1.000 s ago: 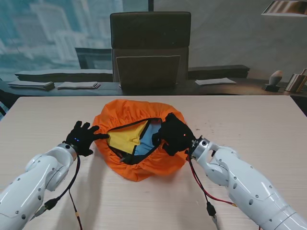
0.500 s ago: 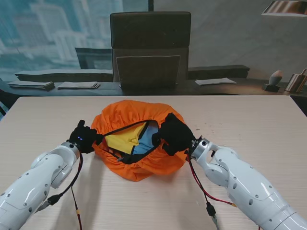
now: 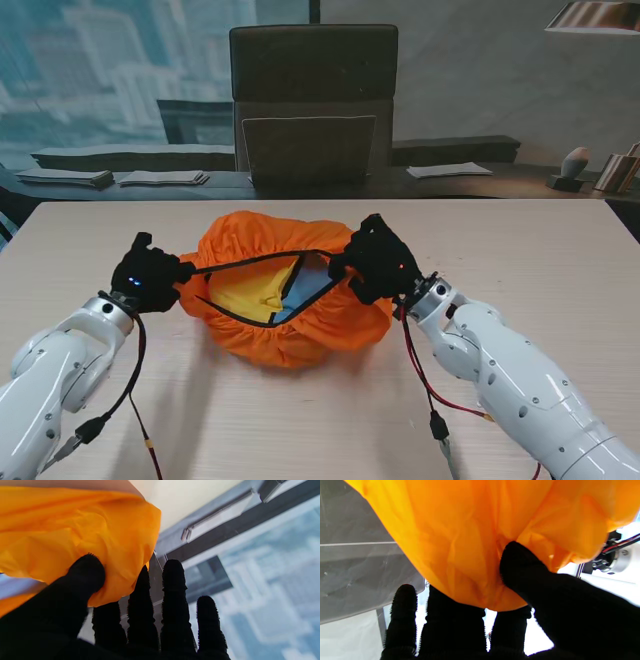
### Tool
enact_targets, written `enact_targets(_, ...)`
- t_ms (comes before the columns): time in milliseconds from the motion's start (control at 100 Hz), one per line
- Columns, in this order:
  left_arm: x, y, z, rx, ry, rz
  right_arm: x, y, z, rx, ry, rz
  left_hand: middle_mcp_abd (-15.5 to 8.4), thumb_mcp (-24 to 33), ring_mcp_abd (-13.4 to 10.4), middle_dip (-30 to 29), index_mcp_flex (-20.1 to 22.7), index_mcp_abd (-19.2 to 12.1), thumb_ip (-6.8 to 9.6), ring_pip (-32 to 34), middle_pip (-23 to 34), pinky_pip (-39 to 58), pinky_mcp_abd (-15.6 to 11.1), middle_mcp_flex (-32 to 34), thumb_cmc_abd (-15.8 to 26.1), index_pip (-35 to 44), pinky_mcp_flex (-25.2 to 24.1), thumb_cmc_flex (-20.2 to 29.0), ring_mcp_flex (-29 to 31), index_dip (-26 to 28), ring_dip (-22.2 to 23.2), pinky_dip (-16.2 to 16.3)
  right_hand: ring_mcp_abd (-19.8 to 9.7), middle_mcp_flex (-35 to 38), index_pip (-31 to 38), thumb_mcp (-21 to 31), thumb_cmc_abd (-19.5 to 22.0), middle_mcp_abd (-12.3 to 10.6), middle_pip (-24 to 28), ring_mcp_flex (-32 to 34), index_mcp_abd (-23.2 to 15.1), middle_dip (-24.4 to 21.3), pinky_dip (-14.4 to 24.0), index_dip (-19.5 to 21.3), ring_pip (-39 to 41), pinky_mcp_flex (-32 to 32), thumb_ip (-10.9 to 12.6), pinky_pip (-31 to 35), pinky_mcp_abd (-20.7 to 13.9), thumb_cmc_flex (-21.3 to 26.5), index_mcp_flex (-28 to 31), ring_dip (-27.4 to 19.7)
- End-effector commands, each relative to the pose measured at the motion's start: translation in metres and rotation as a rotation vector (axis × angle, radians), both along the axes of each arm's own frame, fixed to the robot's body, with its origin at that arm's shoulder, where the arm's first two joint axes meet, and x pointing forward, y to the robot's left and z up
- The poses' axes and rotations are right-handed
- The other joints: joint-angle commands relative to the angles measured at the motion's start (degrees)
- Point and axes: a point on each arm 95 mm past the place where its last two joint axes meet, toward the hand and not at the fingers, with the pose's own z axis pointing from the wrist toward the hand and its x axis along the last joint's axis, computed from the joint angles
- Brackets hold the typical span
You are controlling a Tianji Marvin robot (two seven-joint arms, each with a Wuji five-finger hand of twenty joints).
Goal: Fit a rain cover over a backpack
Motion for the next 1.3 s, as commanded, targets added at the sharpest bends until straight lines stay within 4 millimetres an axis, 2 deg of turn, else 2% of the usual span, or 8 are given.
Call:
enact_targets(0,-0.007,-0.007,0.016,-0.029,-0.043,-0.013,0.006,-0.003,0.008,0.012,-0.024,-0.010,-0.3,2.1,0.5,1.6,2.2,1.4,3.12,2.1,0.8,2.3,1.2,0.5,2.3,5.3,-0.4,0.6,0.4,3.4,1.3,1.6,-1.5,-1.6,4.1,5.1,-0.3,3.6,1.2,1.0,-0.7,0.5,0.3,1.6,1.2,-0.3,-0.8,1.1,0.8,0.5,2.8,-0.4)
enact_targets(270,-0.031,-0.005,0.066,-0.186,-0.247,-0.038,0.015,-0.011,0.032,0.210,-0.139,-0.045,1.1,1.4,0.2,2.4,1.8,3.3,2.31,2.3,0.7,3.1,-2.5,0.5,1.5,5.8,3.5,2.6,1.0,3.4,1.5,1.8,-0.8,-4.4,5.2,5.7,-1.1,5.3,3.7,-2.4,1.0,-0.2,0.9,2.3,3.7,-3.1,-0.8,2.2,-0.1,1.4,1.2,-0.2)
enact_targets(450,-0.032,0.000,0.076,-0.229,-0.292,0.006,0.021,-0.011,0.046,0.323,-0.170,-0.075,1.4,-0.9,0.1,2.4,0.6,3.6,0.85,1.9,1.0,2.5,-3.4,-1.0,2.5,6.0,3.6,4.1,-0.4,2.7,1.6,1.5,-0.4,-5.9,6.4,5.0,-0.5,6.2,6.0,-4.2,1.7,-2.5,1.4,1.4,5.0,-4.8,-0.7,3.4,-0.7,2.2,0.0,0.4)
enact_targets(590,-0.019,-0.001,0.063,-0.248,-0.224,0.020,0.029,-0.007,0.031,0.241,-0.138,-0.144,1.2,-3.3,0.1,1.7,-0.1,3.3,0.43,1.8,1.7,2.2,-3.4,-2.1,3.5,5.8,3.2,4.7,-1.2,2.5,1.7,1.4,-0.5,-5.1,6.3,4.5,-0.4,5.8,5.7,-3.2,1.6,-3.3,1.4,0.5,4.4,-4.7,-0.5,3.4,-0.6,2.0,0.3,0.0)
enact_targets(910,0.022,0.002,0.001,-0.188,0.033,0.100,0.051,0.007,-0.032,-0.034,-0.009,-0.281,1.2,-5.7,0.5,-0.3,0.2,3.1,-0.44,0.9,2.0,1.7,-2.1,-2.3,3.7,4.1,3.4,5.0,-0.7,0.9,1.1,1.2,-0.2,-3.9,5.5,3.2,0.4,4.9,3.1,-1.4,1.5,-2.7,1.1,-0.6,2.5,-3.1,-0.2,2.7,0.4,1.5,0.4,-0.3)
enact_targets(1150,0.023,0.002,-0.025,-0.202,0.116,0.127,0.050,0.005,-0.046,-0.034,0.031,-0.291,0.9,-13.4,0.5,-4.3,-1.4,2.0,-1.68,-0.6,3.3,0.6,-1.4,-5.2,6.1,2.5,2.0,6.7,-2.2,-3.0,0.2,0.8,-0.2,-4.4,4.8,1.1,1.7,4.0,0.7,-1.1,1.3,-3.2,0.8,-2.2,1.6,-1.7,0.2,2.2,1.2,1.4,-0.5,0.1)
enact_targets(1250,0.016,-0.006,-0.027,-0.272,0.117,0.127,0.045,0.002,-0.044,-0.044,0.057,-0.261,2.9,-18.4,0.4,-13.7,-6.5,3.1,-1.57,-4.3,1.7,-0.8,-1.1,-11.6,6.7,-3.5,0.1,5.7,-6.2,-9.7,-2.0,0.2,-0.3,-8.4,3.3,-4.8,6.1,2.7,-3.1,-3.3,1.0,-5.1,0.5,-5.5,-1.1,-2.0,0.9,1.2,1.1,-1.0,-6.3,-0.3)
enact_targets(1290,0.012,-0.009,-0.026,-0.286,0.119,0.123,0.042,0.001,-0.042,-0.043,0.075,-0.250,4.6,-19.2,1.5,-16.5,-13.0,7.0,-0.60,-8.3,-2.5,-2.1,-1.0,-18.8,11.5,-13.1,-1.6,-0.6,-11.9,-14.6,-3.7,-0.5,-0.1,-13.0,1.4,-8.0,6.0,2.3,-5.3,-5.8,1.6,-6.6,0.1,-7.2,-3.4,-3.5,0.2,-0.2,0.6,-3.2,-12.2,-0.8)
